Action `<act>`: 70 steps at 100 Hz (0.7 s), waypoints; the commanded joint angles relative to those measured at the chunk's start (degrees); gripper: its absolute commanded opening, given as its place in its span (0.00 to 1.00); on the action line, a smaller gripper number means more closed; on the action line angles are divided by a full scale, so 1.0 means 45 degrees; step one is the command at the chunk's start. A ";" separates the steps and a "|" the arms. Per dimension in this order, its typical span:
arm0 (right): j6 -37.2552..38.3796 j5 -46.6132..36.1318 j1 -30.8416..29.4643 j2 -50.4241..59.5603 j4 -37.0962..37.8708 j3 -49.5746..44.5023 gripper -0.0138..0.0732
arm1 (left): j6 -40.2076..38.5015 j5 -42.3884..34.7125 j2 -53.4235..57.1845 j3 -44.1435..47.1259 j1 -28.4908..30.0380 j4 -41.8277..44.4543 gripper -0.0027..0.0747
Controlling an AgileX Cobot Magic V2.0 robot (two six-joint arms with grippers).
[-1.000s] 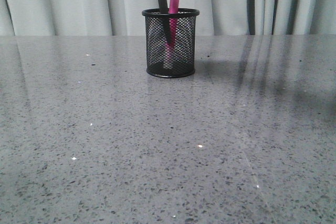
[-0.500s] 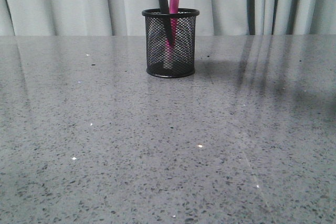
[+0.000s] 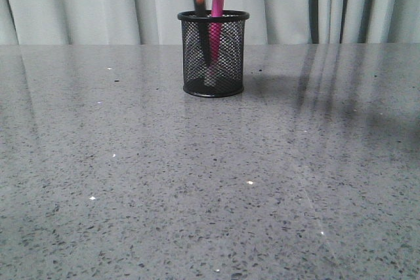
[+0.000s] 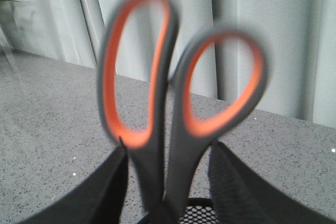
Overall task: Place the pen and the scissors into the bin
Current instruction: 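Lower the scissors blade-first into the cup and open the right gripper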
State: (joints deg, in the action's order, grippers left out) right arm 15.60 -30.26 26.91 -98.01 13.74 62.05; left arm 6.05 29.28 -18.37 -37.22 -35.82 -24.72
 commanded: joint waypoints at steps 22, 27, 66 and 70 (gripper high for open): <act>-0.0093 -0.1105 -0.0092 0.0516 -0.0002 0.0332 0.62 | 0.0015 -0.0838 -0.0127 -0.0349 -0.0106 -0.0174 0.15; -0.0093 -0.1105 -0.0092 0.0516 -0.0002 0.0332 0.62 | 0.0015 -0.0838 -0.0127 -0.0349 -0.0106 -0.0174 0.15; -0.0093 -0.1885 -0.0092 0.0858 -0.0002 0.0332 0.62 | 0.0015 -0.0838 -0.0127 -0.0349 -0.0106 -0.0104 0.15; -0.0093 -0.1795 -0.0121 0.1009 -0.0002 0.0332 0.62 | 0.0015 -0.0838 -0.0127 -0.0349 -0.0106 -0.0014 0.15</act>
State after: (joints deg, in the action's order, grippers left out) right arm 15.60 -33.85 26.91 -97.63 13.74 62.05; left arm 6.05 29.28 -18.37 -37.22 -35.82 -24.58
